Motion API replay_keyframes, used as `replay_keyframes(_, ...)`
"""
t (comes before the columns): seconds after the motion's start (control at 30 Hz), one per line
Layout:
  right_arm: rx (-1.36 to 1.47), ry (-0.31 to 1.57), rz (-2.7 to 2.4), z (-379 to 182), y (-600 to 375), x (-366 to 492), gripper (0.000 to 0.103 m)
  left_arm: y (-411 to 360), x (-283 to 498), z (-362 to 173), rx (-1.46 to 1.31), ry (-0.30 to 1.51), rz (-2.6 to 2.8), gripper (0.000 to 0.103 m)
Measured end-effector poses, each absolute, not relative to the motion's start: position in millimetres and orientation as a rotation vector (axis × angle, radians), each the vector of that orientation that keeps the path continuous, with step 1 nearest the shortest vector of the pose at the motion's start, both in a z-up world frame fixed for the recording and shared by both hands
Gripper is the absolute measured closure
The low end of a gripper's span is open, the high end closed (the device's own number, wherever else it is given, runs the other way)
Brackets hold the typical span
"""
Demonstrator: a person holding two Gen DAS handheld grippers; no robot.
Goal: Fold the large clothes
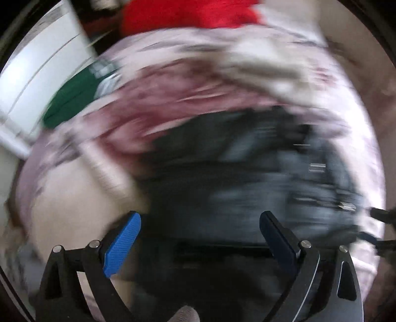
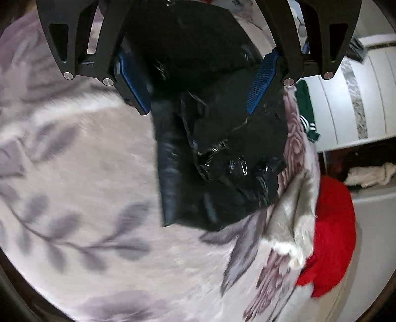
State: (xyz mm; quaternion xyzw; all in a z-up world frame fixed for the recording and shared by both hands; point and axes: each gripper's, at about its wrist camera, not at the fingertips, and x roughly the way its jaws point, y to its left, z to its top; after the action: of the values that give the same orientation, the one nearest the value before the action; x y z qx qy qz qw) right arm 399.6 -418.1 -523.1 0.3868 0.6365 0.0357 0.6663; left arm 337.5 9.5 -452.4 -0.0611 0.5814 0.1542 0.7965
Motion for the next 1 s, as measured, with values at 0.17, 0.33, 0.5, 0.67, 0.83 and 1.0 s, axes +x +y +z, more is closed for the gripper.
replay_keyframes(0.17, 0.505, 1.603, -0.010, -546, -364, 432, 0.063, 70, 315, -483, -0.199, 1.305, 0.502, 0.005)
replay_keyframes(0.33, 0.430, 1.423, -0.100, -499, -372, 417, 0.101, 87, 311, -487, -0.345, 1.275, 0.510, 0.005)
replay_keyframes(0.5, 0.369, 1.469, -0.162, -515, -380, 421, 0.100, 91, 323, -512, -0.436, 1.267, 0.447, 0.005)
replay_keyframes(0.67, 0.403, 1.545, -0.178, -494, -364, 451, 0.096, 110, 320, -539, -0.584, 1.282, 0.415, 0.005)
replay_keyframes(0.83, 0.420, 1.564, 0.163, -467, -246, 507, 0.037, 128, 310, -549, -0.716, 1.243, 0.350, 0.005)
replay_keyframes(1.0, 0.358, 1.717, 0.540, -507, -83, 556, 0.037, 128, 307, -549, -0.772, 1.188, 0.238, 0.007)
